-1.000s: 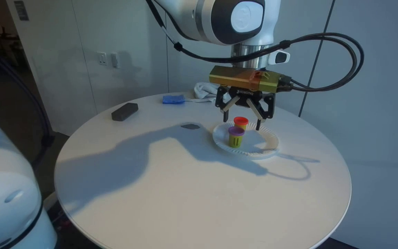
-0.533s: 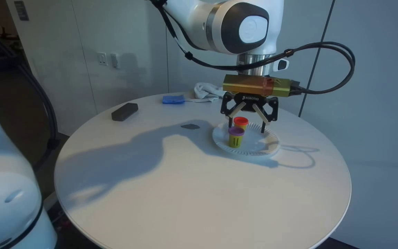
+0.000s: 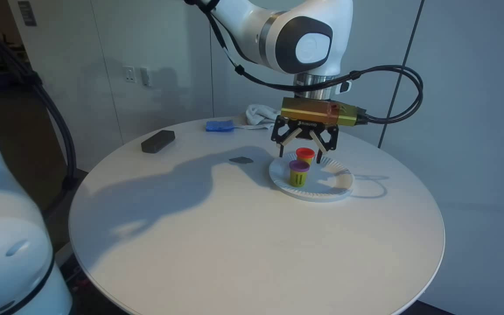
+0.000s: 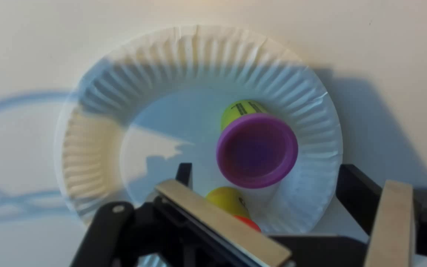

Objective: Move the bottles on the plate onto the table

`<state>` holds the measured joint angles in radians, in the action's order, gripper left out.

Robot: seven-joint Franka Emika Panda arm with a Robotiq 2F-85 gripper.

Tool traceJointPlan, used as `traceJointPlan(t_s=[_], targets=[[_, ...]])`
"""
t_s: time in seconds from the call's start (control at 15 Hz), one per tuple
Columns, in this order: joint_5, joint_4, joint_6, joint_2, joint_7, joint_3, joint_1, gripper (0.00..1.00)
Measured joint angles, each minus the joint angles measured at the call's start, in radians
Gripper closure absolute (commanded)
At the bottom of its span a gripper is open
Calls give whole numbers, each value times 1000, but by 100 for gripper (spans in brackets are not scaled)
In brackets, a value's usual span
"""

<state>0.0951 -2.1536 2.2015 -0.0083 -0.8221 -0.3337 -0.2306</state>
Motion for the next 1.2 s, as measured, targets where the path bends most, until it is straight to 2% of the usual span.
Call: traceJointPlan(t_s=[0.27,0.33,0.4,0.53,0.93,1.2], targets=[[-1,11,0,52,0,11,-6,0],[-5,15,0,64,0,14,-8,4],[-14,18,3,75,2,16,-11,26],[-29,25,6,94,3,19,-17,30],[-45,38,6,110,3,25,-31,76],[-58,39,6,109,8,28,-34,79]])
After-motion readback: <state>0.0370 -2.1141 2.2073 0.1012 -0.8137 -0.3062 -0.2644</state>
